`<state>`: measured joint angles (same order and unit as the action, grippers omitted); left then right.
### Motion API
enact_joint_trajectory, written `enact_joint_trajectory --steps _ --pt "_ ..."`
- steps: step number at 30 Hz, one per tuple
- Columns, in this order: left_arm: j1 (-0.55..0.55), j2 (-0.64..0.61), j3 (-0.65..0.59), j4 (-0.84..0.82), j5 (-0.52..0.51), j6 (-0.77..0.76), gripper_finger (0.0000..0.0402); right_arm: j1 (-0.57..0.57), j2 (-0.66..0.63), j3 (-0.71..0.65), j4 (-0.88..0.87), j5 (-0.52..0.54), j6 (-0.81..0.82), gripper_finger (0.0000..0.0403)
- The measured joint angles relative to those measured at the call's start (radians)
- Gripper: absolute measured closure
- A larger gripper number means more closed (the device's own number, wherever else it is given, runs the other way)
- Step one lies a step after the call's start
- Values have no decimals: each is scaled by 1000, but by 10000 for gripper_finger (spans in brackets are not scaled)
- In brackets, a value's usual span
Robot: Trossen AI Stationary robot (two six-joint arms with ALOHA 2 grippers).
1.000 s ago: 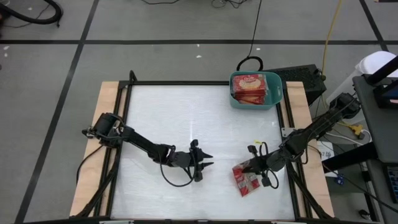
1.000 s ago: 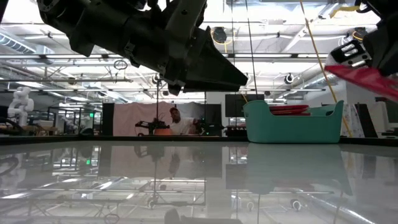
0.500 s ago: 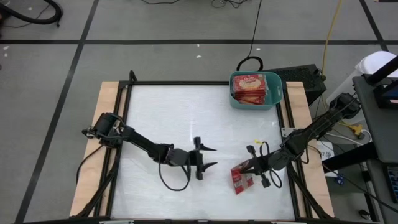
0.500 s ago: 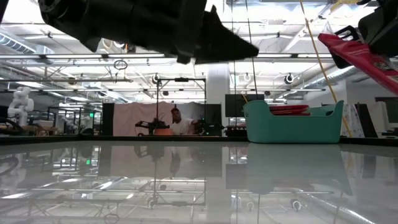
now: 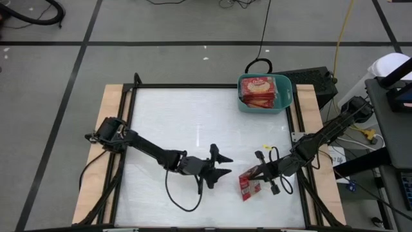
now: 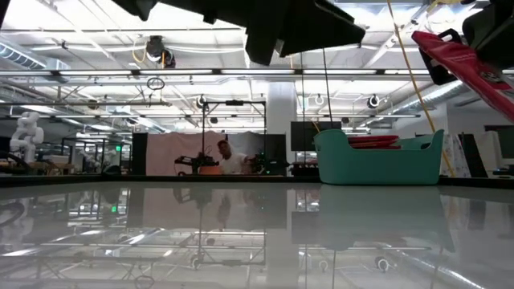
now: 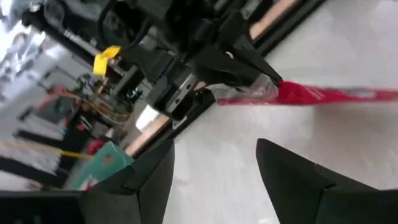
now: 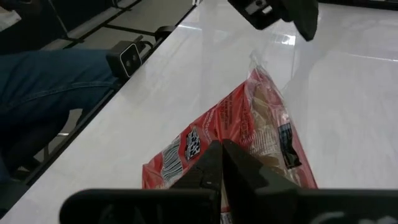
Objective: Sort popcorn bags into baskets
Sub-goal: Put the red popcorn bag into the green bin
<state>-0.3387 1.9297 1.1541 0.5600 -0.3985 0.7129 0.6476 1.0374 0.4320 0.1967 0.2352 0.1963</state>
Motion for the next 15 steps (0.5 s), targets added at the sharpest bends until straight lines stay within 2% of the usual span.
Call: enact_joint_trajectory --steps 8,11,15 --pt "-15 1 15 -109 5 248 157 -1 0 0 2 0 -4 403" --pt "-22 1 15 -88 90 317 146 -11 0 0 10 -1 -16 403" --pt "-22 40 15 14 125 463 145 -35 1 0 16 -1 -18 403"
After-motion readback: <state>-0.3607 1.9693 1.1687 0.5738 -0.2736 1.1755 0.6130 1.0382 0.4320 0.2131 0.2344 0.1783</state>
